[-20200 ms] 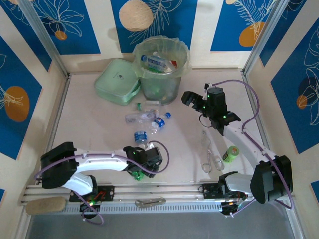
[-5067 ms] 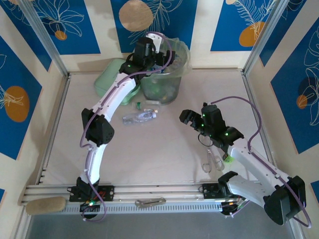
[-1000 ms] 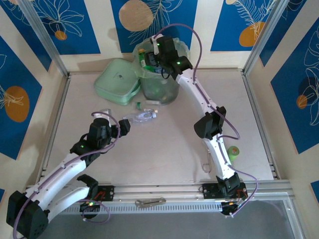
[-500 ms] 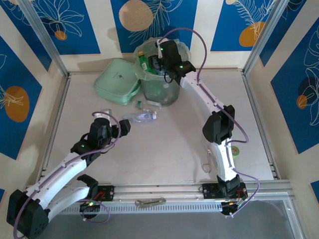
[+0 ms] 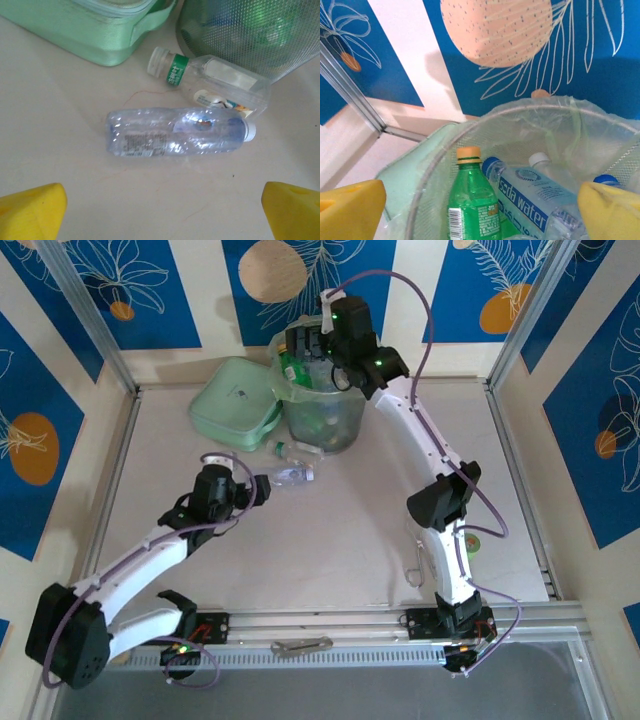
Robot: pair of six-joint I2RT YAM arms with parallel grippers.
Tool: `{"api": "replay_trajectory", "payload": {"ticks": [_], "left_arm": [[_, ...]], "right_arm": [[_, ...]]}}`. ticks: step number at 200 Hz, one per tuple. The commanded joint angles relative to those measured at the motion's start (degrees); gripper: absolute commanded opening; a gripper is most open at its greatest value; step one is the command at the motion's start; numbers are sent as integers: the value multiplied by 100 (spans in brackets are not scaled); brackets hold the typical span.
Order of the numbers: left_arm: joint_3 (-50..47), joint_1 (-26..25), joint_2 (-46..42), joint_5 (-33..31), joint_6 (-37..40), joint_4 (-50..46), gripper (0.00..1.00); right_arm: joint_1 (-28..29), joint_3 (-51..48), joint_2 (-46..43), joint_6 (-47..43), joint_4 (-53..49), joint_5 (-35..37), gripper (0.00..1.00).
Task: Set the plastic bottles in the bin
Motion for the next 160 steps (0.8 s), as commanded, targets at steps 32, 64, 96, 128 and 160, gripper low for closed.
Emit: {"api": "replay_trajectory", "payload": {"ticks": [32, 64, 96, 128, 160], "left_arm": [[932, 383, 1295, 1647, 718, 692, 99], [1392, 515, 2029, 2279, 1234, 589, 99], [1648, 560, 2607, 2358, 1674, 498, 100], [2210, 624, 3233, 2380, 2174, 338, 99], [3022, 718, 3914, 2447, 2723, -244, 100]], "right_arm": [[0, -1719, -1571, 283, 55, -360, 99], [-108, -3904, -2948, 649, 698, -521, 99], [-391, -5812, -4146, 1215, 988, -924, 99], [-559, -7075, -4940, 1481, 1088, -991, 99], [-710, -7678, -5421, 1605, 1130, -926, 99]]}}
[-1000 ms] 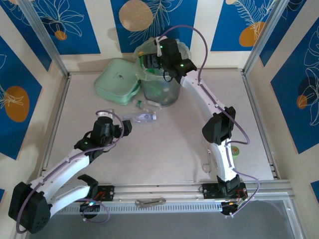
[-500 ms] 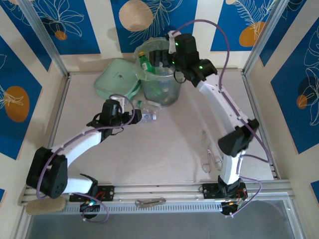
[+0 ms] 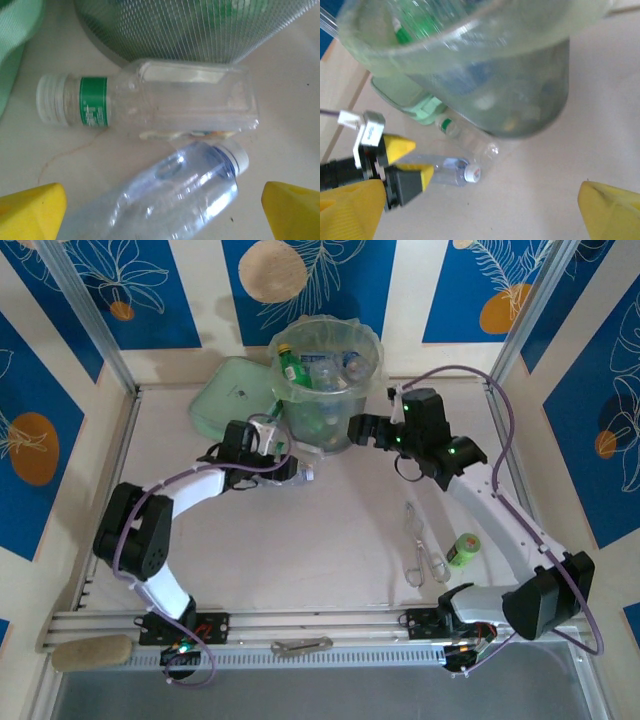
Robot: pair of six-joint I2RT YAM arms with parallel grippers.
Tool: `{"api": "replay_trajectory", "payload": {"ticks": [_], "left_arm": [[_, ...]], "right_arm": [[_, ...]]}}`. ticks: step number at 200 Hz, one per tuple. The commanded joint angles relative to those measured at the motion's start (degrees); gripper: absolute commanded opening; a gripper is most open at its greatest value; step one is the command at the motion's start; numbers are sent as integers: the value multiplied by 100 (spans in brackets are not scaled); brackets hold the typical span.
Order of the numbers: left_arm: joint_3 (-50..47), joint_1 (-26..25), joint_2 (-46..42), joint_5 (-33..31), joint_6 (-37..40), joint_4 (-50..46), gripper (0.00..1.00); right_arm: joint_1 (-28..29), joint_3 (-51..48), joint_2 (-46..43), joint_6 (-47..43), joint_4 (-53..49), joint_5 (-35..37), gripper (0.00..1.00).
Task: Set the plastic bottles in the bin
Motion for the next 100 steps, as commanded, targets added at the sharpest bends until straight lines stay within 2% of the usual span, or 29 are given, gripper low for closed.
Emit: {"api": "replay_trajectory", "payload": {"ticks": [1, 32, 100], "left_arm": [[638, 124, 393, 213, 664, -531, 99], [1150, 133, 817, 327, 1031, -1259, 100], [809, 85, 670, 244, 958, -1520, 100]], "right_arm": [[-81, -254, -373, 247, 242, -92, 99], [-197, -581, -712, 340, 394, 10, 99], [-331, -877, -906, 546, 869, 3, 99]]}}
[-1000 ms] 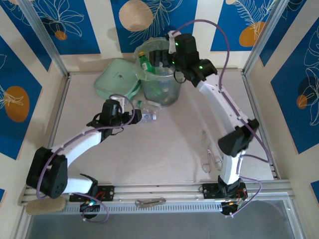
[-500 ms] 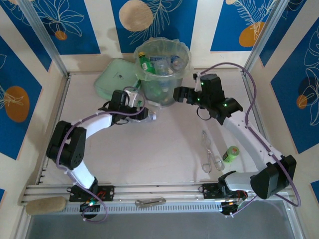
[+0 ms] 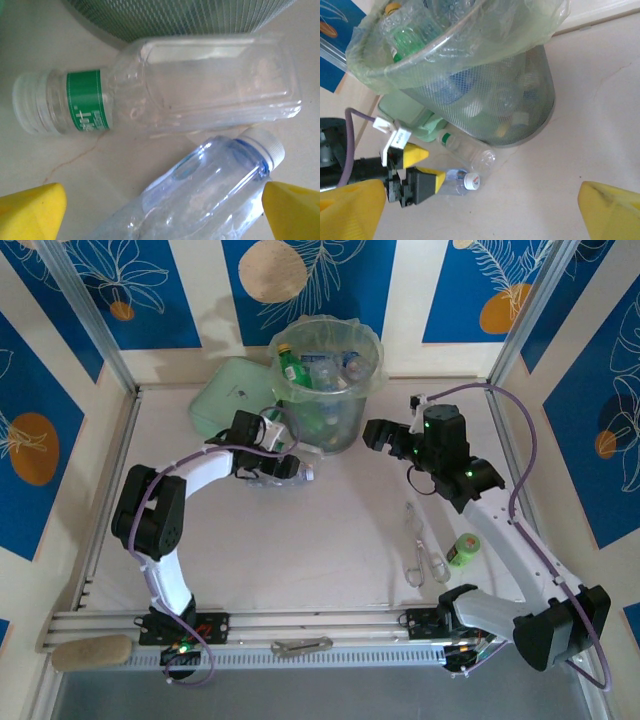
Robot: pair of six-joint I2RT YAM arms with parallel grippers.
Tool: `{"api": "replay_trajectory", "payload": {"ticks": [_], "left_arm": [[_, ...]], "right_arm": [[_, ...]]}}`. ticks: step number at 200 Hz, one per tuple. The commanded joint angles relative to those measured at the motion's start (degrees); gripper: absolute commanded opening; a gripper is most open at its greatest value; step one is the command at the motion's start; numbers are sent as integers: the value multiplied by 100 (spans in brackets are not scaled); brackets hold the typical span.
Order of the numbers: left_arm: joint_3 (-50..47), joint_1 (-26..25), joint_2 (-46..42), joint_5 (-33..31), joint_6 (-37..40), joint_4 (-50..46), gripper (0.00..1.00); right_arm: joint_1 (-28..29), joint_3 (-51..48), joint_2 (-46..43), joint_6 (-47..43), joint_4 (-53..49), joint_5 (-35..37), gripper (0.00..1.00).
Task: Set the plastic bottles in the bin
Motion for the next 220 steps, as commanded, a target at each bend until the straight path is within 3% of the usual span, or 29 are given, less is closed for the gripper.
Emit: {"api": "replay_trajectory", "payload": {"ticks": [1, 157, 202, 220], "left_arm": [[-130, 8, -82, 74, 127, -323, 100], [-904, -781, -465, -567, -125, -625, 96], [-914, -948, -389, -813, -32, -580, 81], [-940, -965, -380, -848, -24, -535, 71]], "right_arm": [[-41, -90, -55, 149, 291, -6, 99], [-159, -372, -53, 406, 480, -109, 99], [-176, -451, -104, 470, 480, -103, 99], [-191, -475, -147, 475, 470, -95, 99]]}}
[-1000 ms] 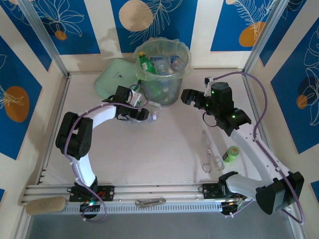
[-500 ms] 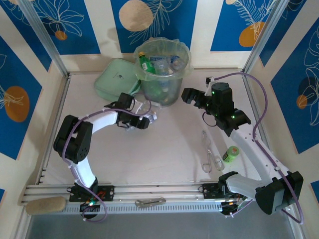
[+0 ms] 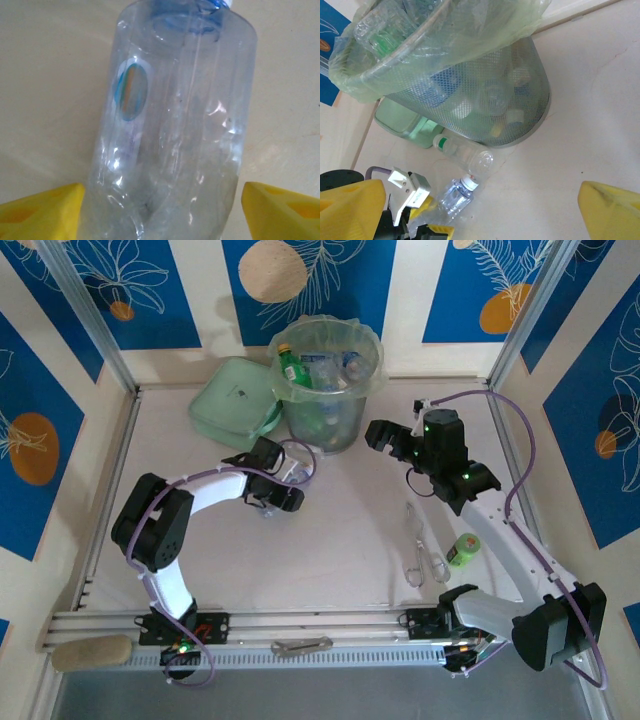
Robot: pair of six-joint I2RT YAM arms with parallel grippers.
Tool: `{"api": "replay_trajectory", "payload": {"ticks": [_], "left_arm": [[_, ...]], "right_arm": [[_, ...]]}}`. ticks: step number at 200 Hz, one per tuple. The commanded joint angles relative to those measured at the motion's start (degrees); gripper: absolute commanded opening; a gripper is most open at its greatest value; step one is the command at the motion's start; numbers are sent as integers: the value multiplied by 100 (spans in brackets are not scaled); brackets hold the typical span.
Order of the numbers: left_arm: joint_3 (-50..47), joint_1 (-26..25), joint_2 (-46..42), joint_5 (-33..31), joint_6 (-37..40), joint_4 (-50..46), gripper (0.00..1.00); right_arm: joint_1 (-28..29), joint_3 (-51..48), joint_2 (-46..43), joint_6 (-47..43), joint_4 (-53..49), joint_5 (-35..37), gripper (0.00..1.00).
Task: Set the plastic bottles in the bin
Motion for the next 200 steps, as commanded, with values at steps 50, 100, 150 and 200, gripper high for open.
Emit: {"api": "replay_trajectory", "payload": {"ticks": [50, 100, 150, 200], "left_arm": [[-196, -182, -143, -170, 114, 24, 47], [-604, -318, -893, 246, -245, 63, 45], [-795, -408, -2353, 1093, -659, -11, 45], [13, -408, -3129, 1090, -675, 128, 45]], "right_arm": [[-94, -204, -243, 152, 119, -25, 99], [-151, -311, -288, 171, 135, 2, 99], [-260, -503, -280, 344, 392, 14, 99], [-296, -619, -253, 462, 535, -55, 99]]}}
